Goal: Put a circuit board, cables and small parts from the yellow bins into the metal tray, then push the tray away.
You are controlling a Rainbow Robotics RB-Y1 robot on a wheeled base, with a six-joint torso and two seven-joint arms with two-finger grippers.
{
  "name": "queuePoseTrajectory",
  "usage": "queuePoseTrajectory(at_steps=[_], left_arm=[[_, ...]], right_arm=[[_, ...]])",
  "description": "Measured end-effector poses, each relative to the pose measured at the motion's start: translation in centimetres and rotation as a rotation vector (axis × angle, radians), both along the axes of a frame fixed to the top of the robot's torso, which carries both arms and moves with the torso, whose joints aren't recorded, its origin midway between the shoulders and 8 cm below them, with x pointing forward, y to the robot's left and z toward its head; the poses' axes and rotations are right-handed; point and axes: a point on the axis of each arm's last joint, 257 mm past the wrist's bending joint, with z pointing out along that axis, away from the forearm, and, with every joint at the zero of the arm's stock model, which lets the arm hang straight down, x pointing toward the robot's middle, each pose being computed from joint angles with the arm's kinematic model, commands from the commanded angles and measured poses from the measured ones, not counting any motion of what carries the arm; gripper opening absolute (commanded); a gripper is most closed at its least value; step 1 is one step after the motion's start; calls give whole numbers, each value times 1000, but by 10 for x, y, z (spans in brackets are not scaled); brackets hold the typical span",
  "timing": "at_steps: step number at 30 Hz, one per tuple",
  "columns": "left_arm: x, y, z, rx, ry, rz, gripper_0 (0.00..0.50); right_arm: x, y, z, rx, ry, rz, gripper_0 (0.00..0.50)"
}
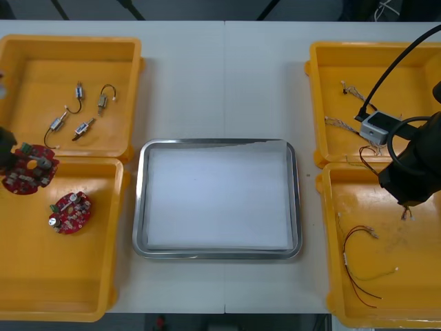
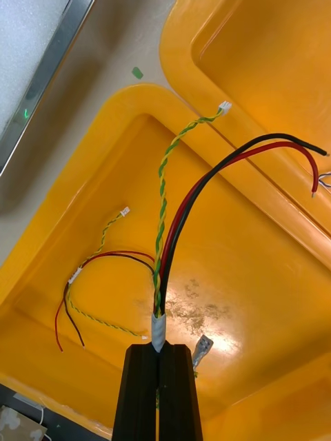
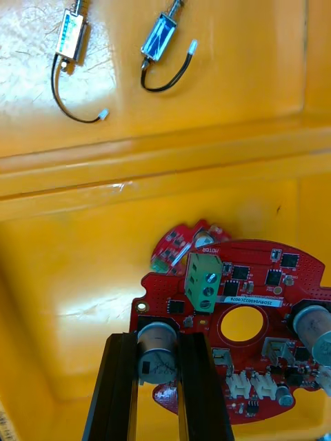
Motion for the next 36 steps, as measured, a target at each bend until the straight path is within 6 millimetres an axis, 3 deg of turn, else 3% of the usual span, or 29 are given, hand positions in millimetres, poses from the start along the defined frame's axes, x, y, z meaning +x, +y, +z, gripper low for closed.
queuePoseTrajectory(at_steps=[4,9,15,22,27,36], left_arm=[[15,-21,-11,-65,-5,223,0],[29,-62,-20,-218,-9,473,0],[32,-89,-20,-206,0,338,0],[20,-119,-20,-197,4,224,0],[11,-144,-25,-217,-20,234,0],[-2,-180,-50,-238,-15,309,0]], right_arm=[[0,0,0,0,0,0,0],[0,0,0,0,0,-1,0],[0,0,0,0,0,-1,0],[0,0,0,-1,0,-1,0],[0,0,0,-1,0,-1,0],[0,-1,0,-1,0,-1,0]])
